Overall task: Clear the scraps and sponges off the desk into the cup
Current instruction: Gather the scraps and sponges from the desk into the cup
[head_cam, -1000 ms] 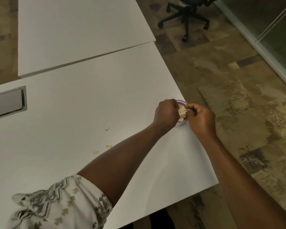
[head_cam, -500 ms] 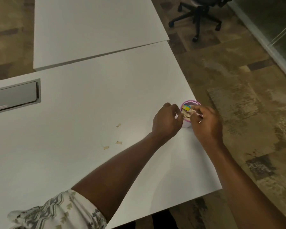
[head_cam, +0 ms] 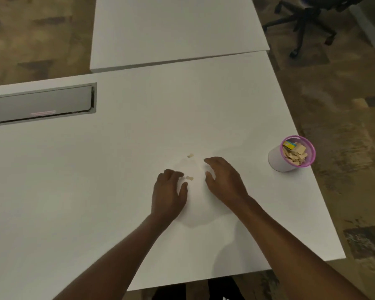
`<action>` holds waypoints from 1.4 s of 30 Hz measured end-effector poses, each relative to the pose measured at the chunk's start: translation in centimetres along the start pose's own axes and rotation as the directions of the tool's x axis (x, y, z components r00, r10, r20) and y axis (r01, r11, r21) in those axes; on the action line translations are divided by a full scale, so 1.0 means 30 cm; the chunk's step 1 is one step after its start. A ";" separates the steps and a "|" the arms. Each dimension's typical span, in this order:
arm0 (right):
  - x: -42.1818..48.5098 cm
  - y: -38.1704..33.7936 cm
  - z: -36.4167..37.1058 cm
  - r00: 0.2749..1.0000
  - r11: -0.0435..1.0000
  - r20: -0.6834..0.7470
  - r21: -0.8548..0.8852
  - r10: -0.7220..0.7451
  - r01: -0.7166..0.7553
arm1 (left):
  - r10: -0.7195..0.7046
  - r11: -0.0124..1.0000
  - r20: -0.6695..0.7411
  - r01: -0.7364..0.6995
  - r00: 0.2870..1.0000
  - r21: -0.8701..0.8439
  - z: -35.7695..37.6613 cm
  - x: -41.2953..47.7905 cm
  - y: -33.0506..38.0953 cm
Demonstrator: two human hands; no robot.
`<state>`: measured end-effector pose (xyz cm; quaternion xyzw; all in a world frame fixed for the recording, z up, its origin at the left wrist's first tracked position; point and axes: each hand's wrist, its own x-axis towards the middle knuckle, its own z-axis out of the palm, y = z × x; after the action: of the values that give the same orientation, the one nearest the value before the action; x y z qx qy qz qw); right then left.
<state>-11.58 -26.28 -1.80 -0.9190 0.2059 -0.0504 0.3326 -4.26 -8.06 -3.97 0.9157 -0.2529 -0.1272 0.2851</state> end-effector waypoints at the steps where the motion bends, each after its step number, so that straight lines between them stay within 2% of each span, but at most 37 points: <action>1: 0.020 -0.022 0.021 0.998 1.000 0.056 -0.027 -0.007 0.009 | -0.003 0.999 -0.015 0.004 1.000 0.046 -0.015 -0.011 -0.042; 6: 0.129 -0.073 0.102 0.963 0.988 0.268 -0.144 -0.017 0.057 | -0.062 0.963 -0.003 0.061 0.998 0.262 -0.047 -0.041 -0.227; 10: 0.160 -0.082 0.129 0.938 0.961 0.344 -0.239 -0.053 0.142 | -0.046 0.951 0.069 0.022 0.997 0.308 -0.043 -0.057 -0.313; 15: 0.123 -0.083 0.161 0.941 0.915 0.322 -0.339 -0.104 0.217 | -0.016 0.958 0.043 0.003 0.999 0.287 -0.016 -0.077 -0.333; 20: 0.002 -0.109 0.201 0.937 0.927 0.305 -0.272 -0.170 0.257 | -0.011 0.954 0.029 0.002 1.000 0.301 -0.010 -0.084 -0.333; 23: -0.038 -0.114 0.202 0.970 0.968 0.205 -0.189 -0.127 0.167 | -0.017 0.950 0.042 0.004 0.999 0.313 -0.011 -0.083 -0.335; 26: -0.032 -0.087 0.181 0.999 0.991 0.032 -0.128 0.037 -0.032 | -0.034 0.949 0.054 0.015 0.998 0.316 -0.011 -0.081 -0.336; 29: -0.030 -0.065 0.173 0.982 0.976 -0.019 -0.109 0.188 -0.189 | -0.031 0.949 0.053 0.013 0.998 0.315 -0.010 -0.080 -0.339; 32: -0.047 -0.088 0.210 0.989 0.978 0.004 -0.150 0.150 -0.148 | -0.026 0.950 0.049 0.010 0.998 0.312 -0.011 -0.081 -0.338; 35: -0.045 -0.127 0.229 0.988 0.993 0.118 -0.075 0.096 -0.087 | -0.024 0.950 0.049 0.007 0.998 0.313 -0.013 -0.080 -0.337; 37: -0.047 -0.137 0.207 0.988 0.994 0.109 -0.045 0.107 -0.103 | -0.023 0.951 0.050 0.006 0.999 0.310 -0.014 -0.080 -0.337; 40: -0.124 -0.112 0.169 0.993 0.982 0.068 -0.167 0.095 -0.083 | -0.023 0.953 0.051 0.007 0.998 0.303 -0.015 -0.081 -0.336; 42: -0.209 -0.096 0.165 0.978 0.954 0.150 -0.283 0.145 -0.098 | -0.018 0.951 0.049 0.002 0.999 0.309 -0.015 -0.082 -0.336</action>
<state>-15.15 -18.77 -3.54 -0.9427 0.2381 0.0772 0.2207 -2.23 0.61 -9.30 0.9468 -0.2721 -0.1109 0.1311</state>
